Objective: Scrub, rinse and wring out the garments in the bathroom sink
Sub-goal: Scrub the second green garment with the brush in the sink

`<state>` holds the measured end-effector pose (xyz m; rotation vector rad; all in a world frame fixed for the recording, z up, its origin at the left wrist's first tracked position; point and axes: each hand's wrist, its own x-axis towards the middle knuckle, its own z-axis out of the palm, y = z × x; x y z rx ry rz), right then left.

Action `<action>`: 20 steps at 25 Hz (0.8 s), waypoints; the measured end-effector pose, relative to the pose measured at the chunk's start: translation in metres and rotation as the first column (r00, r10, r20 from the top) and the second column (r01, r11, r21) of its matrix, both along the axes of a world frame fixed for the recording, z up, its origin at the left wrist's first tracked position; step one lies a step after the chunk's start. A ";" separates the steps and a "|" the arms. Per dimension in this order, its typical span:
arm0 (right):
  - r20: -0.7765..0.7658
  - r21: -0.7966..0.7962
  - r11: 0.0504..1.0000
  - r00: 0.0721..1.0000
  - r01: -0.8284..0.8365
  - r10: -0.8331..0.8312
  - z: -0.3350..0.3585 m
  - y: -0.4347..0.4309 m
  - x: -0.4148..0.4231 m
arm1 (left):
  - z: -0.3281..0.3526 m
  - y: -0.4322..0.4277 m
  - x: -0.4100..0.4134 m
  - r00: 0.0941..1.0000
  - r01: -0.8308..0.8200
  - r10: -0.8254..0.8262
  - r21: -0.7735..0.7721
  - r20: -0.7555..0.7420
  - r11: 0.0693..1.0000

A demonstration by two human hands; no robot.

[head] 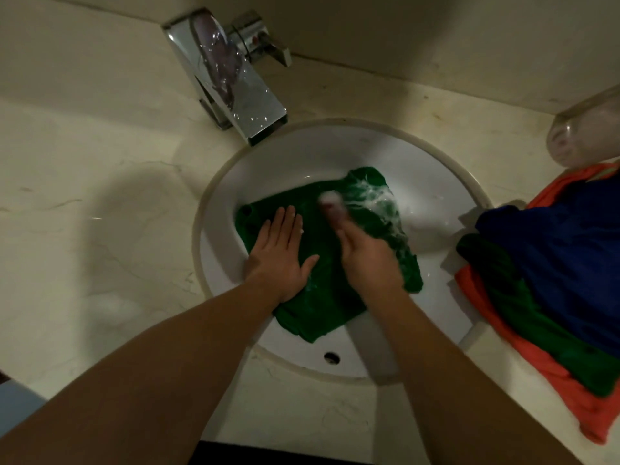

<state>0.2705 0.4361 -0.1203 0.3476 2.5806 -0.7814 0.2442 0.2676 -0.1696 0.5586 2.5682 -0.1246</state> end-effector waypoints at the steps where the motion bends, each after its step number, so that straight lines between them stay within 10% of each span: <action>1: -0.011 -0.019 0.989 0.989 -0.148 0.148 -0.003 -0.016 -0.002 | -0.001 -0.001 0.000 1.000 -0.006 0.006 0.011 -0.017 1.000; 3: 0.009 0.063 0.987 0.989 -0.150 0.150 -0.010 0.010 -0.016 | -0.004 -0.001 0.002 0.999 -0.024 0.026 0.042 -0.045 0.999; 8: 0.014 0.078 0.901 0.904 0.426 -0.428 -0.011 0.084 0.002 | -0.001 0.001 0.004 1.000 0.013 -0.011 0.064 -0.026 0.998; 13: -0.011 -0.112 0.993 1.000 -0.020 0.019 -0.018 -0.015 -0.013 | -0.002 0.002 -0.001 0.999 0.033 -0.032 0.051 -0.022 0.998; 17: 0.037 0.187 0.961 0.976 0.203 -0.214 -0.009 0.076 -0.017 | 0.003 0.004 0.003 0.996 0.085 -0.082 0.078 -0.037 0.993; 20: -0.036 0.098 0.971 0.975 0.220 -0.217 0.002 0.062 -0.009 | 0.014 0.000 0.005 0.992 0.110 -0.109 0.009 -0.068 0.994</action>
